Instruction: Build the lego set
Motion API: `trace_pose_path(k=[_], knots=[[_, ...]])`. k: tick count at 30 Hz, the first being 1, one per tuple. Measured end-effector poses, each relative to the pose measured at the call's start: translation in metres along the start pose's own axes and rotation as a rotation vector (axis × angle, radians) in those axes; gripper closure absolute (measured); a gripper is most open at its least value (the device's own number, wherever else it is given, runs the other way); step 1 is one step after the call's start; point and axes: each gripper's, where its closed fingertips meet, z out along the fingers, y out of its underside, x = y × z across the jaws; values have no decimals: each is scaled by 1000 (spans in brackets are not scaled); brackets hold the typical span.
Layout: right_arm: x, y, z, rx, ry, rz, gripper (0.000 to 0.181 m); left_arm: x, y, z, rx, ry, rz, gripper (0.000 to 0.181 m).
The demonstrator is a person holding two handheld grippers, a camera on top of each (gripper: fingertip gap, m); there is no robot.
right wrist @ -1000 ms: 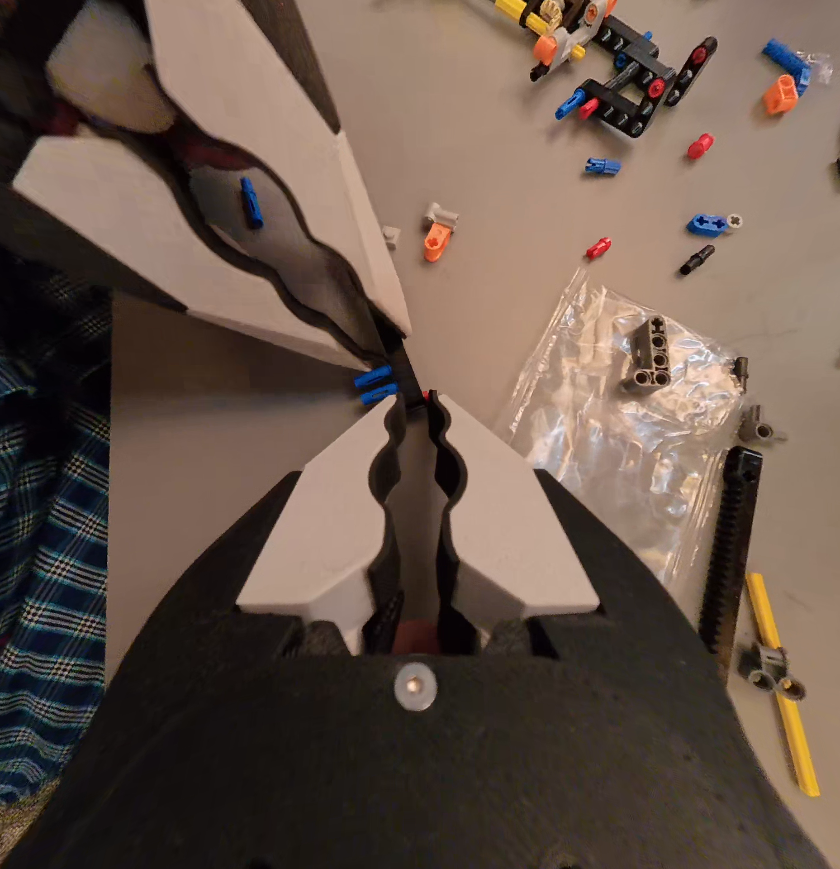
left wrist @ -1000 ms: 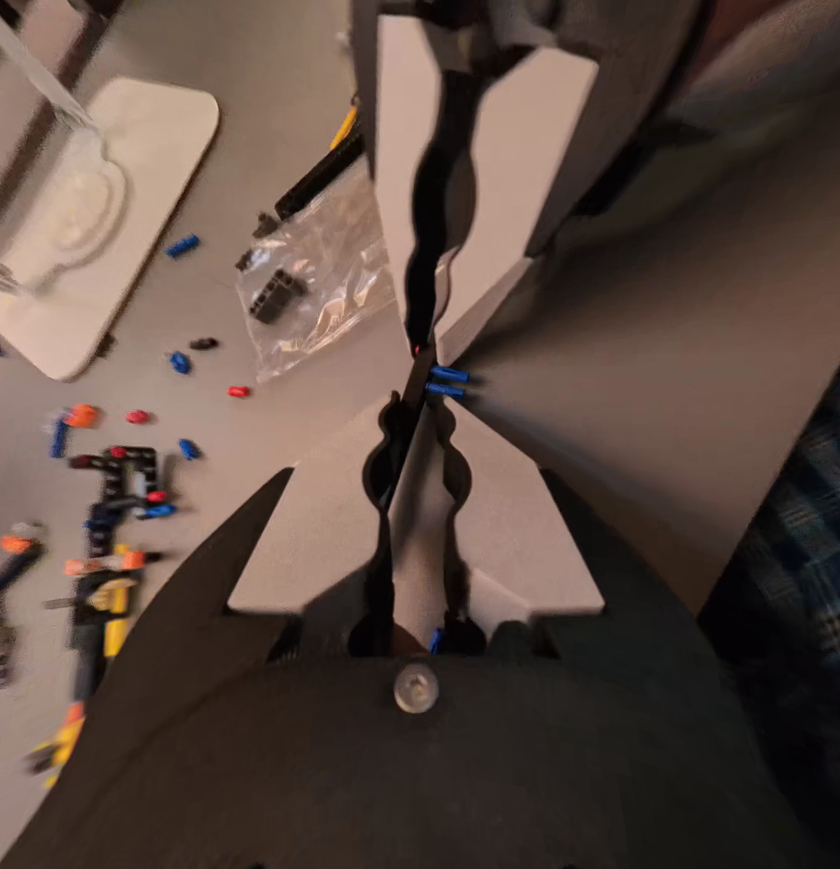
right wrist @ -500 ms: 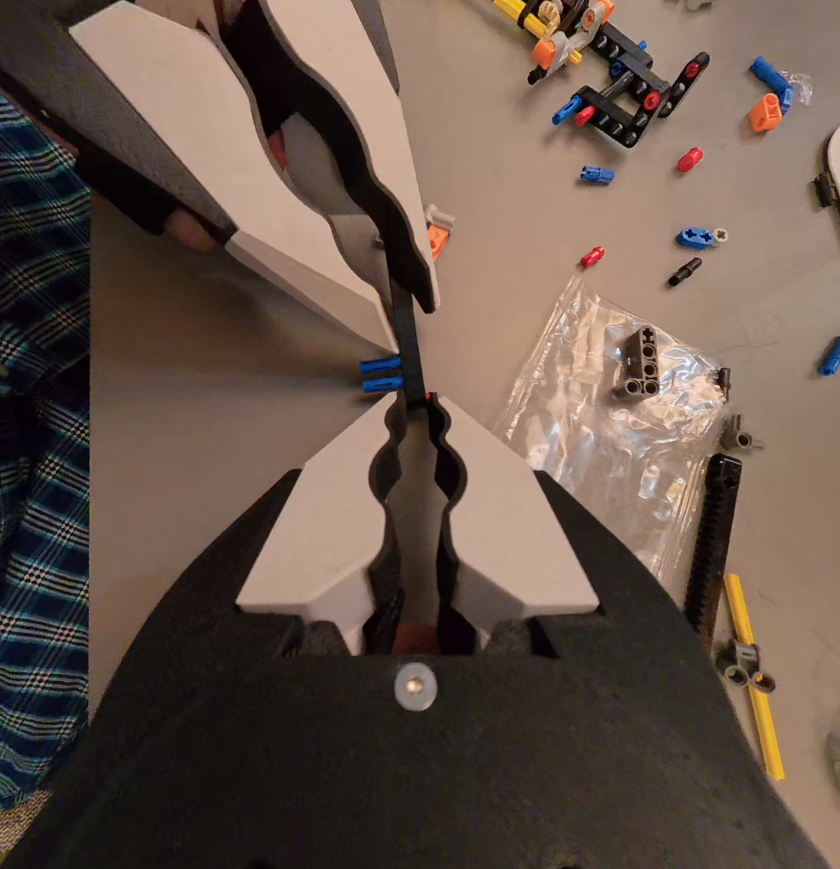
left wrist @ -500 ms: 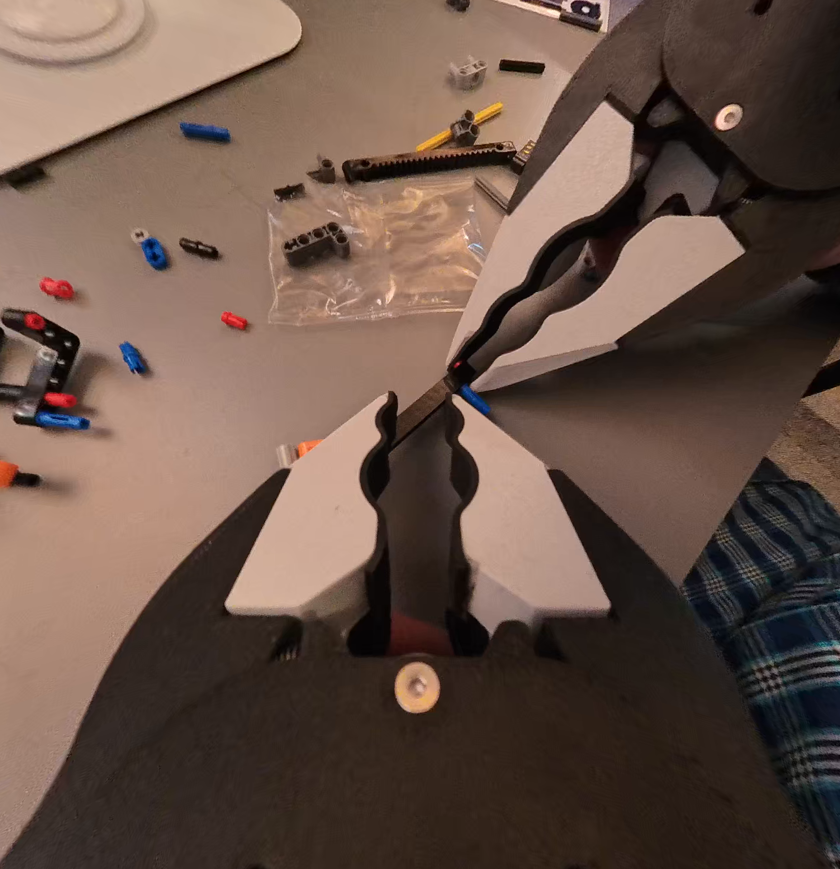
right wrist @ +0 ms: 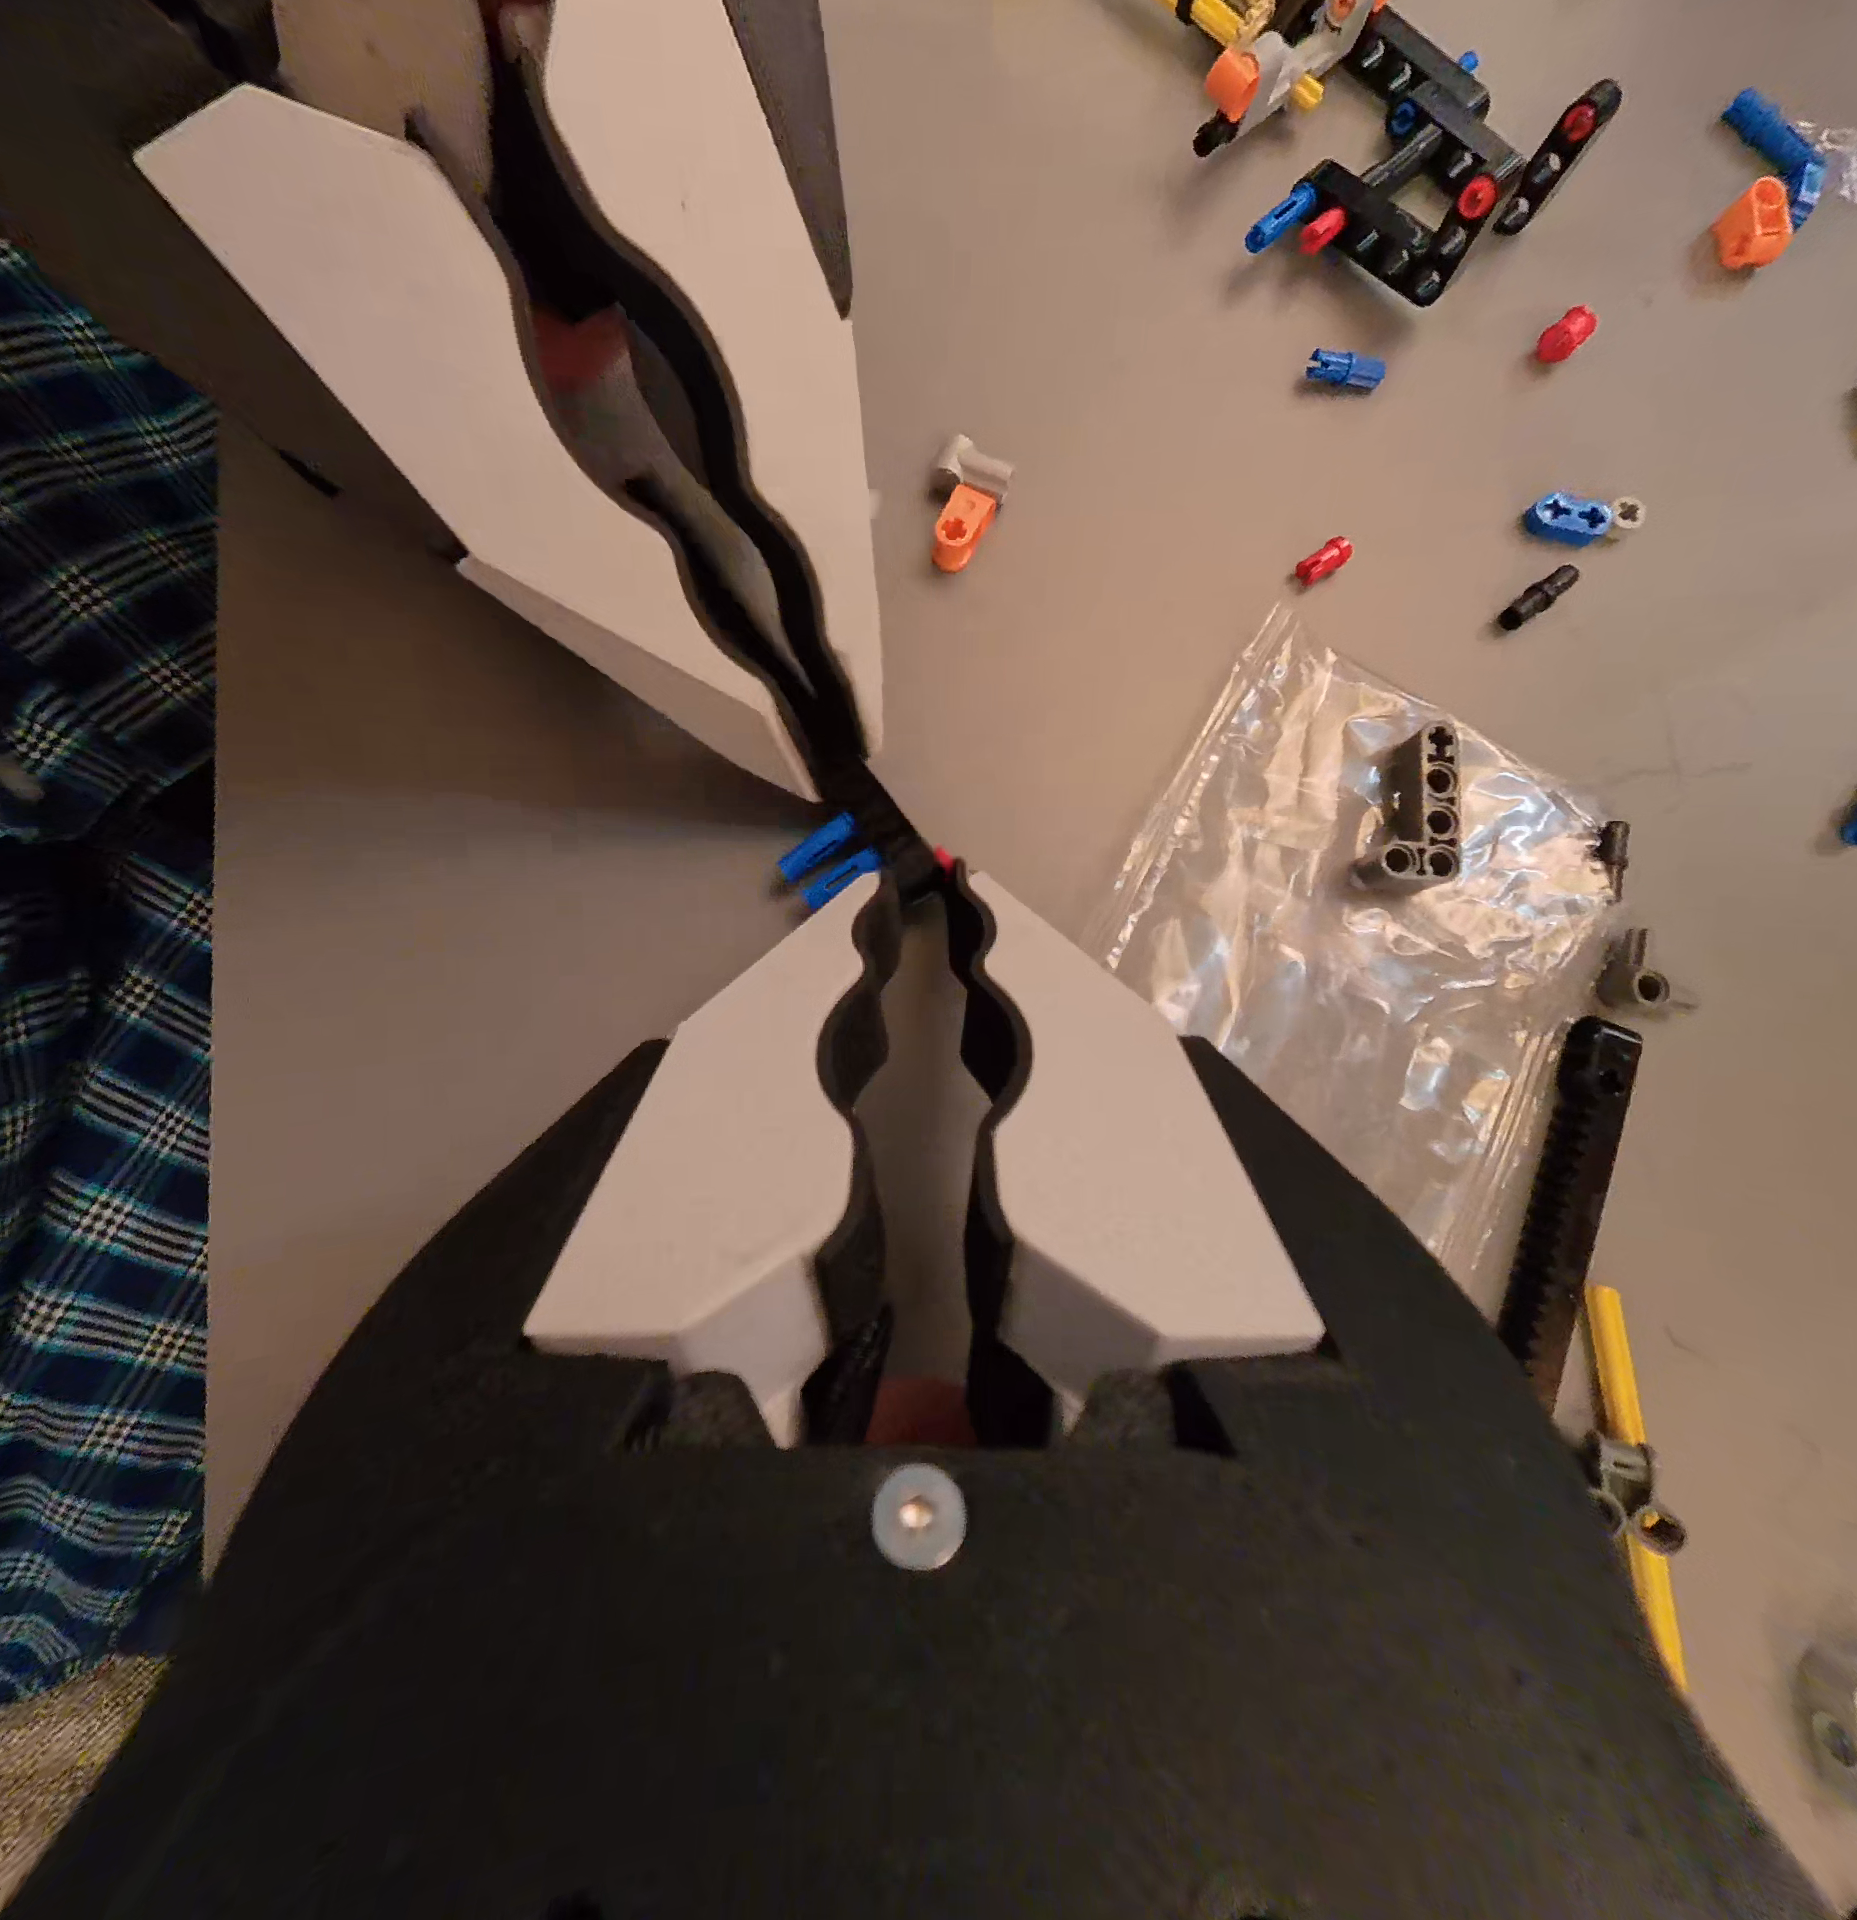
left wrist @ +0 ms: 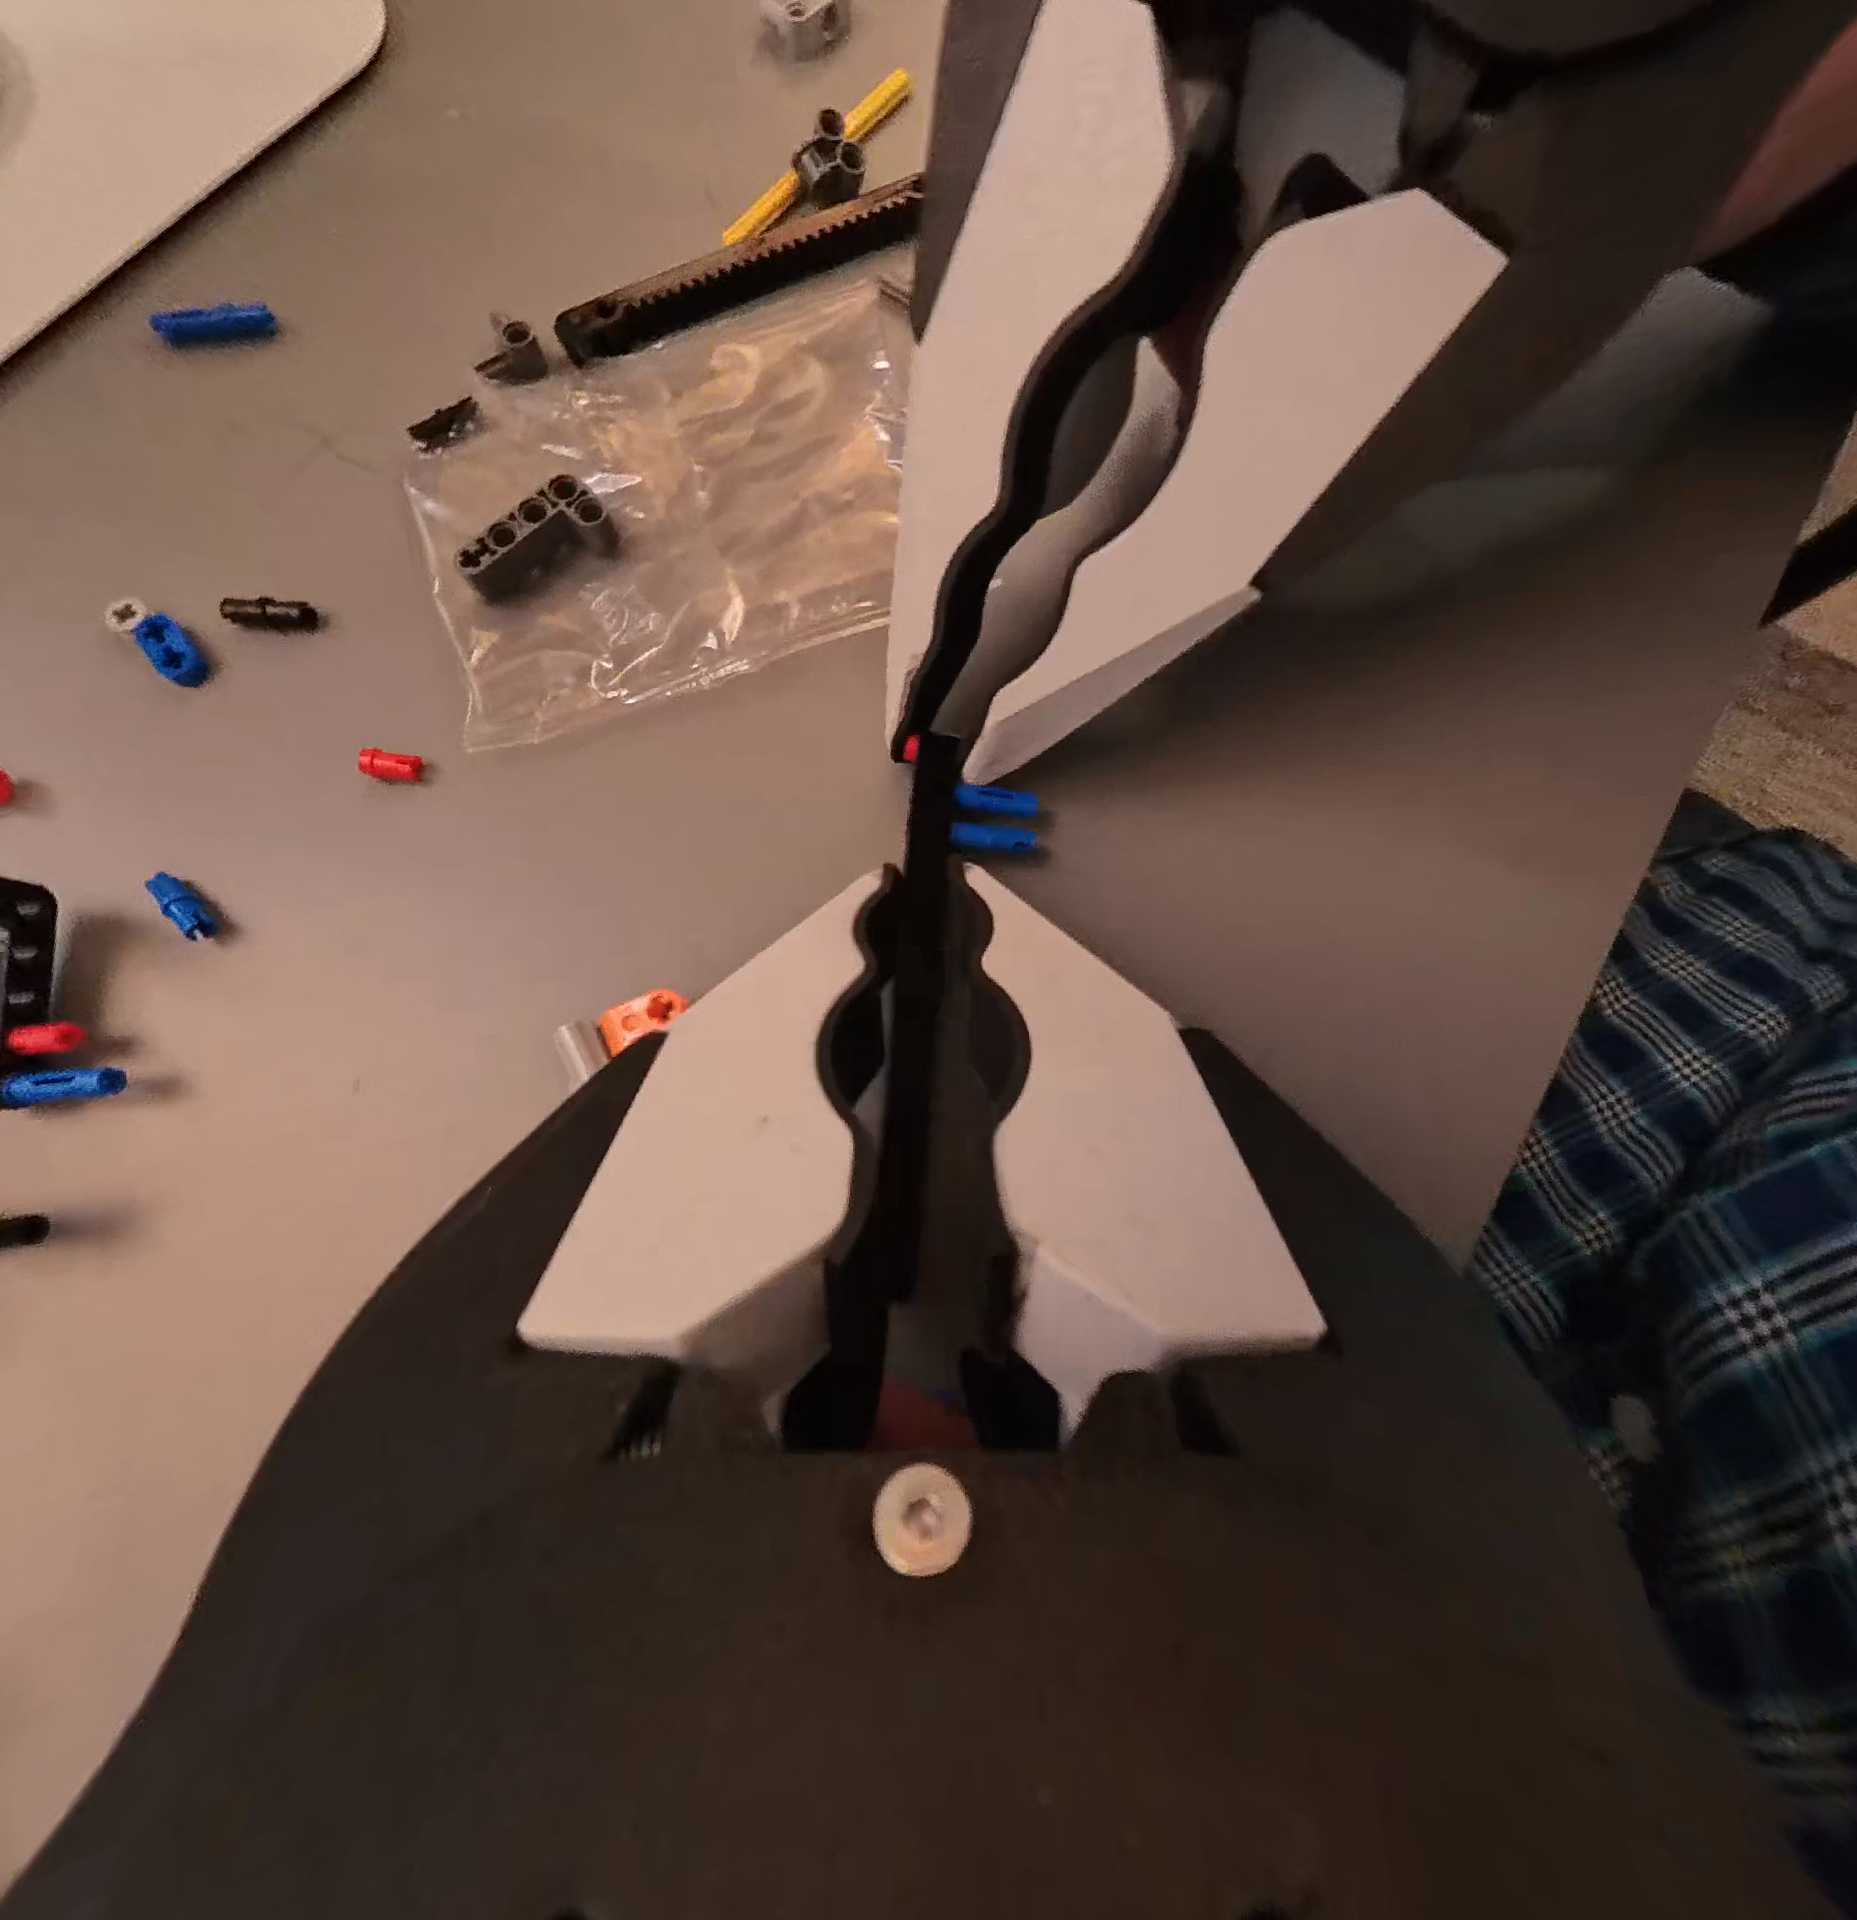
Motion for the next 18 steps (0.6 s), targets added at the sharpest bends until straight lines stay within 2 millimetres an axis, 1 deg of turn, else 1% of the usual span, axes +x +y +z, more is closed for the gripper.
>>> trace_pose_path(k=[1,2,3,4,5,6,8,9,11,12,14,16,18], knots=[[4,1,0,1,18,-4,179,4,1,0,0,35,-3,175],[10,1,-1,4,48,-7,181,20,3,1,-10,137,-1,174],[9,2,-1,1,25,-8,181,25,3,2,-11,135,28,175],[7,2,-1,-11,9,-33,181,21,2,4,-14,78,71,175],[4,2,-1,-22,-1,-46,181,14,1,5,-14,40,55,175],[4,2,-1,-26,3,-48,181,11,1,5,-13,48,18,175],[9,1,-5,-1,16,-17,181,8,1,4,-12,41,12,175],[9,-3,-11,39,9,4,181,8,1,4,-13,34,16,175],[1,-15,-22,122,-30,19,181,8,1,5,-13,27,20,175],[-4,-17,-22,129,-36,12,181,8,0,5,-14,20,25,175],[-10,-15,-14,107,-49,5,181,12,-2,8,-15,23,50,175],[-14,-9,-4,77,-57,-6,181,13,-4,11,-20,0,96,175],[-16,-10,-2,85,-45,-16,181,12,-3,11,-30,-17,98,175]])
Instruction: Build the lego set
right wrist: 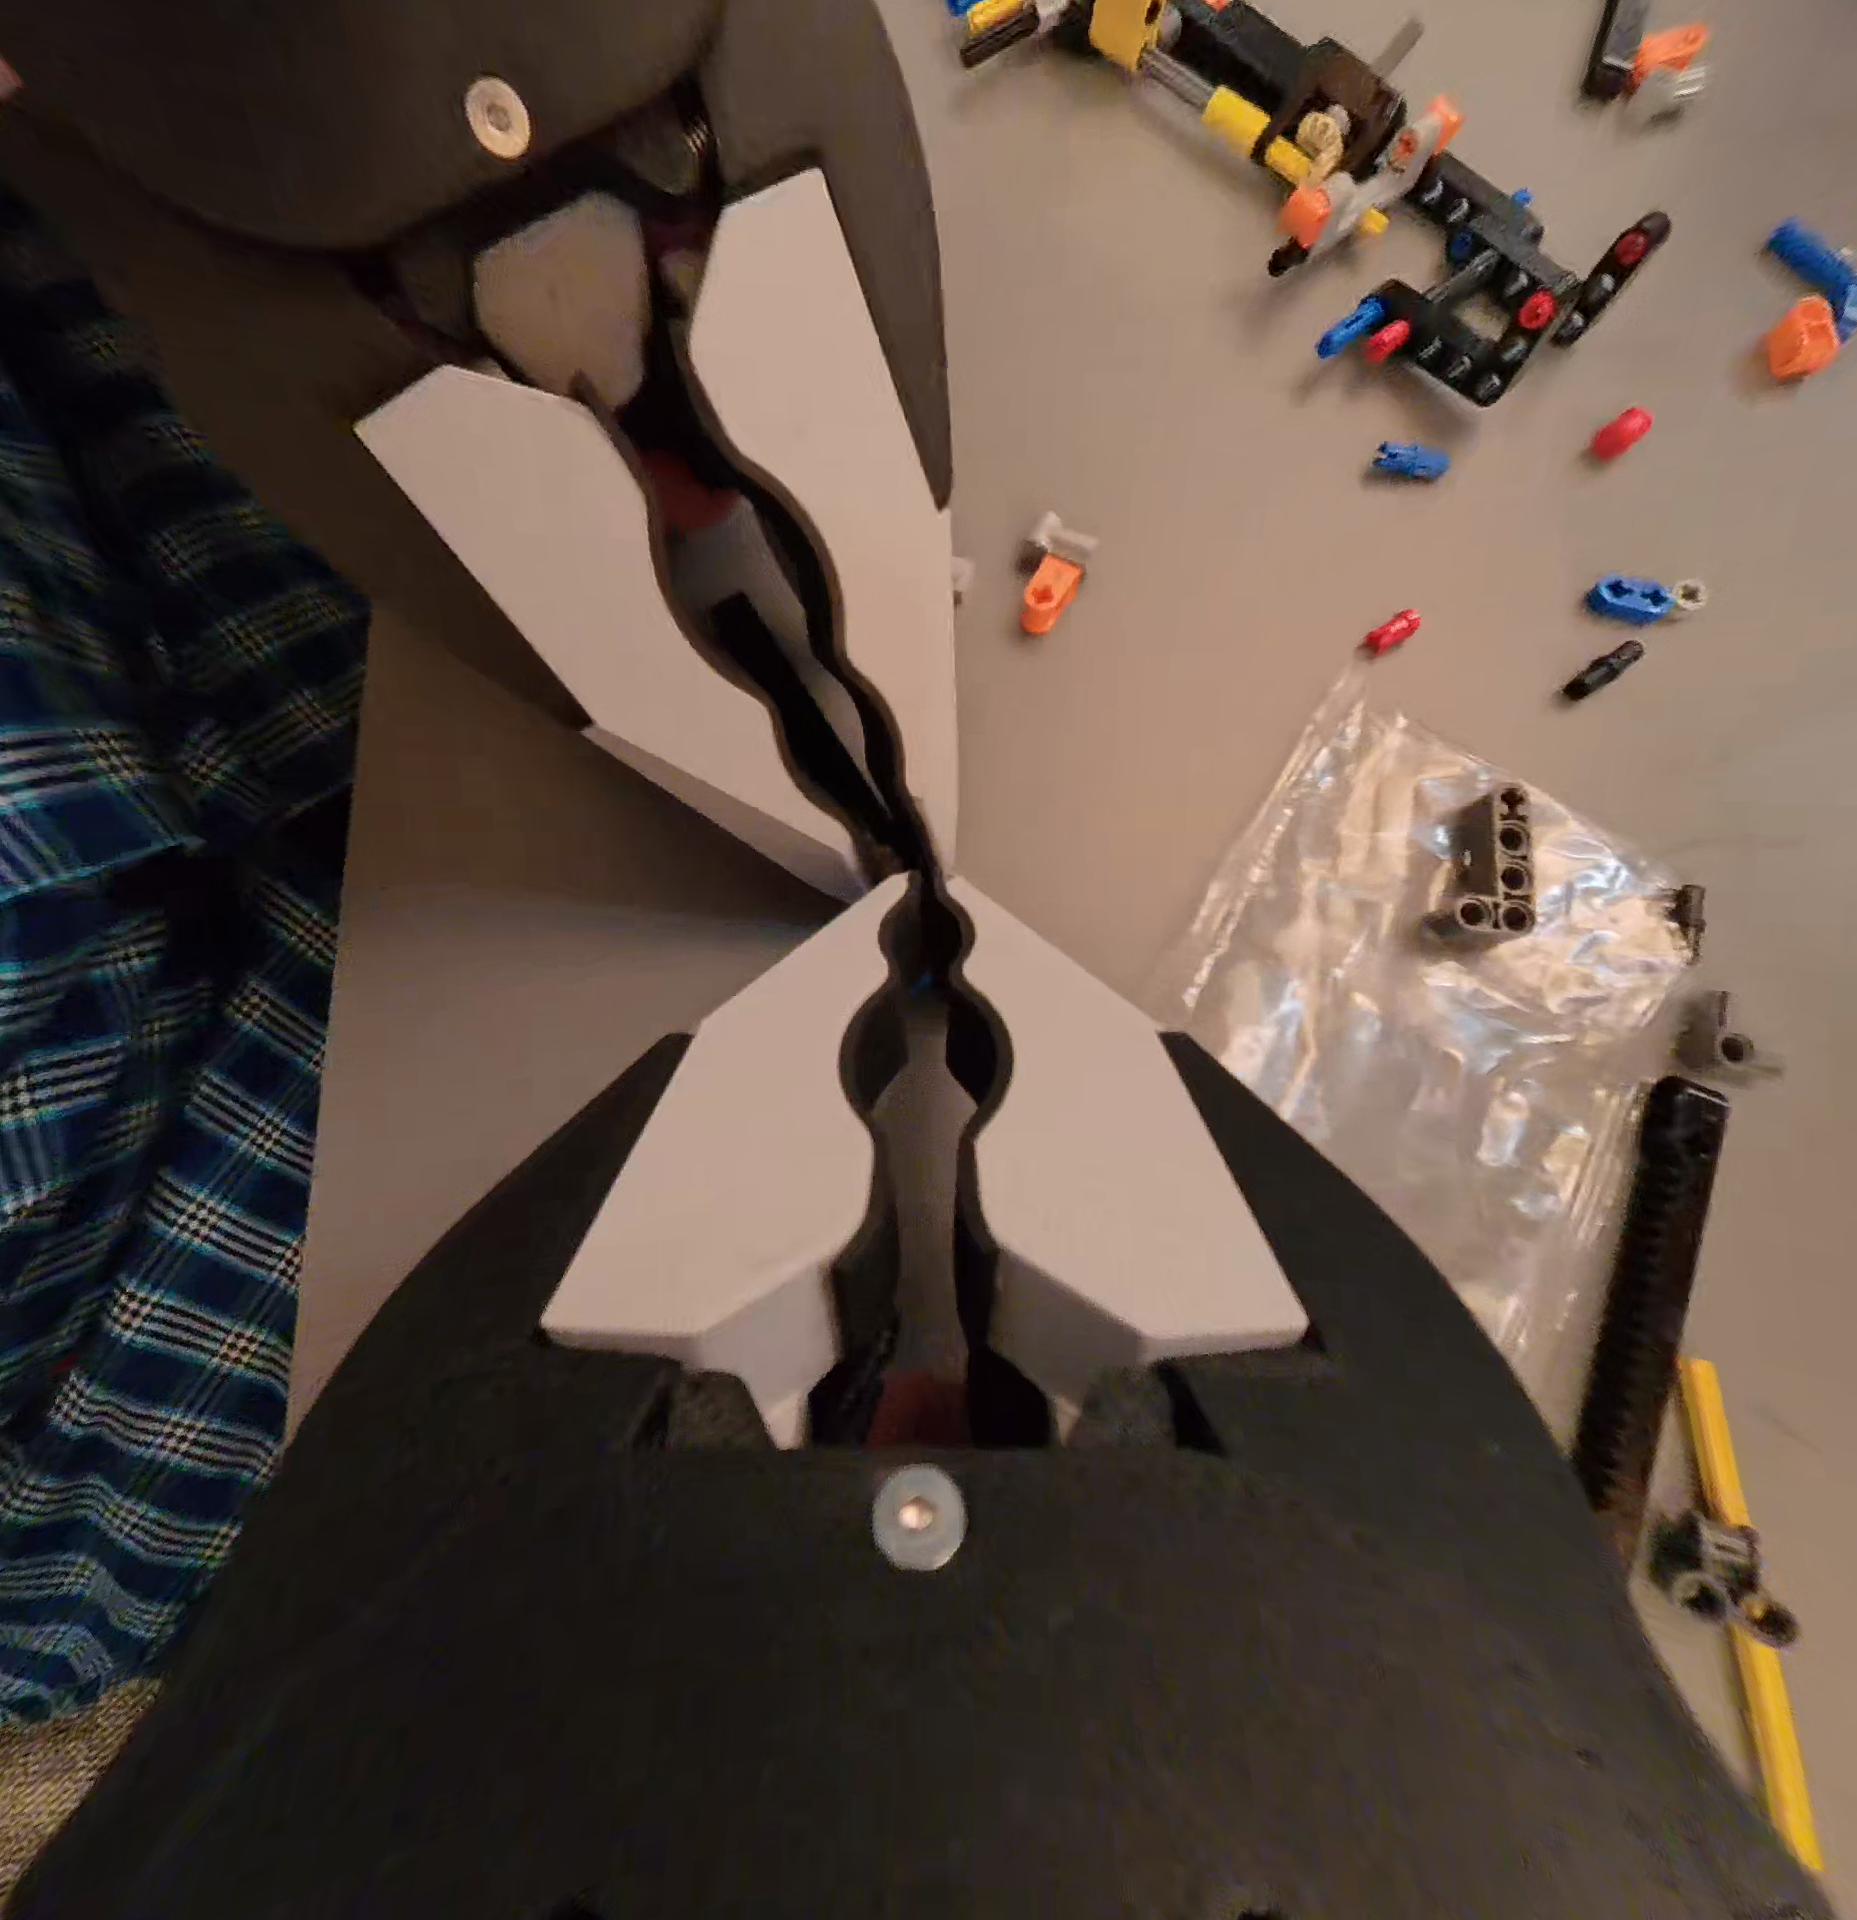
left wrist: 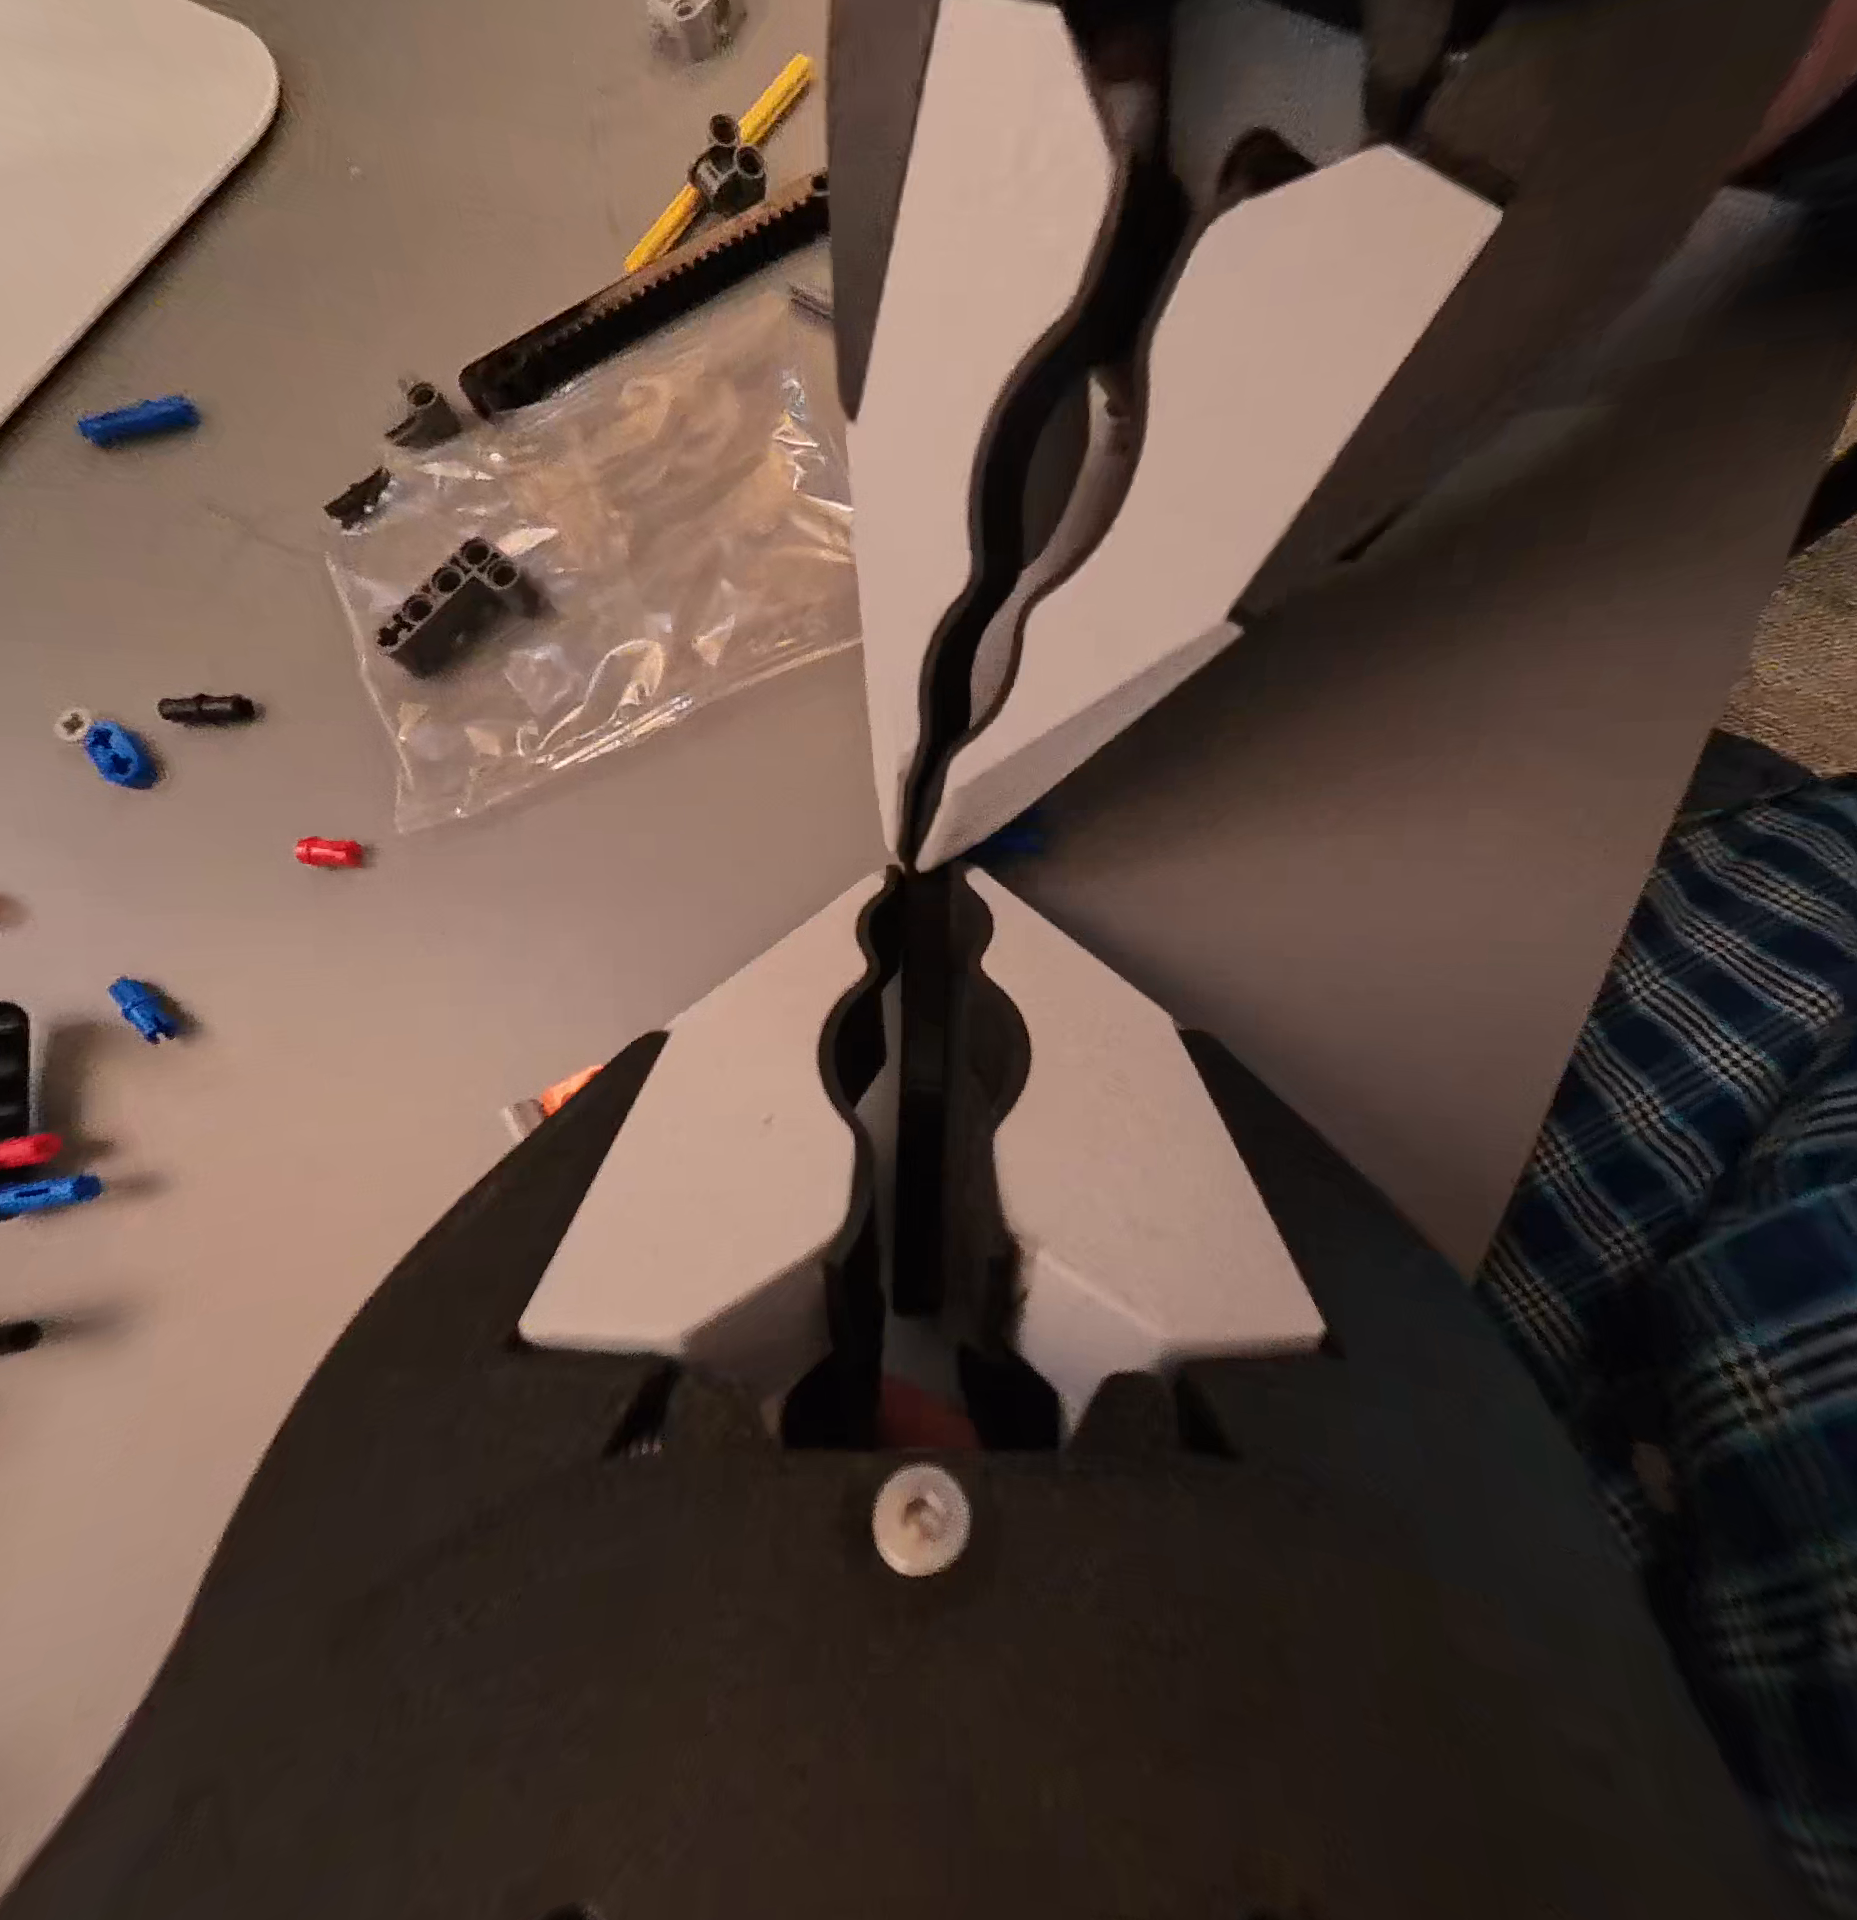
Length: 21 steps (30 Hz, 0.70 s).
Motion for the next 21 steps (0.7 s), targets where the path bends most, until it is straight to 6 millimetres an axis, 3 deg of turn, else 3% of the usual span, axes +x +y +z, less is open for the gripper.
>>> trace_pose_path(k=[14,17,20,21], knots=[[4,0,6,28,235,-173,181,-6,1,-5,-95,-279,207,175],[15,7,8,-15,294,-182,181,1,-5,-8,-84,-315,244,177],[13,7,7,-18,278,-175,181,-2,0,-12,-141,-394,329,179],[13,7,7,-17,267,-166,181,-2,1,-11,-123,-362,286,179]])
